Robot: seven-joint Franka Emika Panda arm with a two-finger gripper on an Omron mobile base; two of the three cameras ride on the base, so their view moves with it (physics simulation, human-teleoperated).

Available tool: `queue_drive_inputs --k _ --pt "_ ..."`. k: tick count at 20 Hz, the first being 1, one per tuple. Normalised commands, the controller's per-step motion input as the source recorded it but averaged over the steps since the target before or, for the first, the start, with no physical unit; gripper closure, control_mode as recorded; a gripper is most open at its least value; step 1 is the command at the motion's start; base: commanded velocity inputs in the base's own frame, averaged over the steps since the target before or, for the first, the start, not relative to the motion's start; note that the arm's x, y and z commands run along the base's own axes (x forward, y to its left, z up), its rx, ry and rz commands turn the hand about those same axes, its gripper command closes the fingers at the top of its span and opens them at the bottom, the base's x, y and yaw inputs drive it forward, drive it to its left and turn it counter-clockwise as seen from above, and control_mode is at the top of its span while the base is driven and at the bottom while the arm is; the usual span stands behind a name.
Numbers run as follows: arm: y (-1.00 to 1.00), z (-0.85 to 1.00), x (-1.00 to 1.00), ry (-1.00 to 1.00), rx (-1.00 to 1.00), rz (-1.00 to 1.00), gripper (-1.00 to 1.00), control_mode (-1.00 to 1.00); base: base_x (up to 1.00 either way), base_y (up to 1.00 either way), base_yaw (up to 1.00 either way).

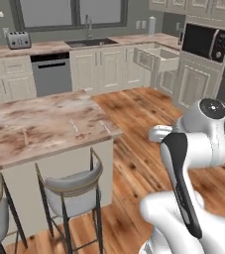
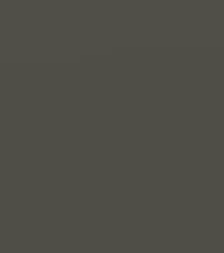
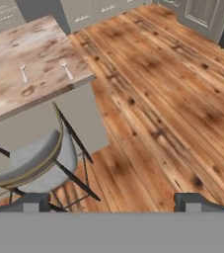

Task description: Pick up the metallic utensils from the counter and place them in the open drawer. Make sure not to pick up any wooden utensils.

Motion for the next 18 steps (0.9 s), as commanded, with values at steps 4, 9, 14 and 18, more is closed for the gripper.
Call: queue_drive_inputs --k 4,9,14,18 --pt "0.00 0.00 0.00 0.00 0.00 0.00 -1.00 1.00 0.10 0.38 0.25" --pt "0.00 0.00 0.00 0.00 0.00 0.00 -1.00 1.00 0.12 0.05 0.30" --pt "0.00 0.00 0.00 0.00 0.00 0.00 -1.00 1.00 0.29 0.10 0.29" --pt "0.00 0.00 0.00 0.00 0.00 0.00 -1.00 1.00 0.48 0.22 0.27"
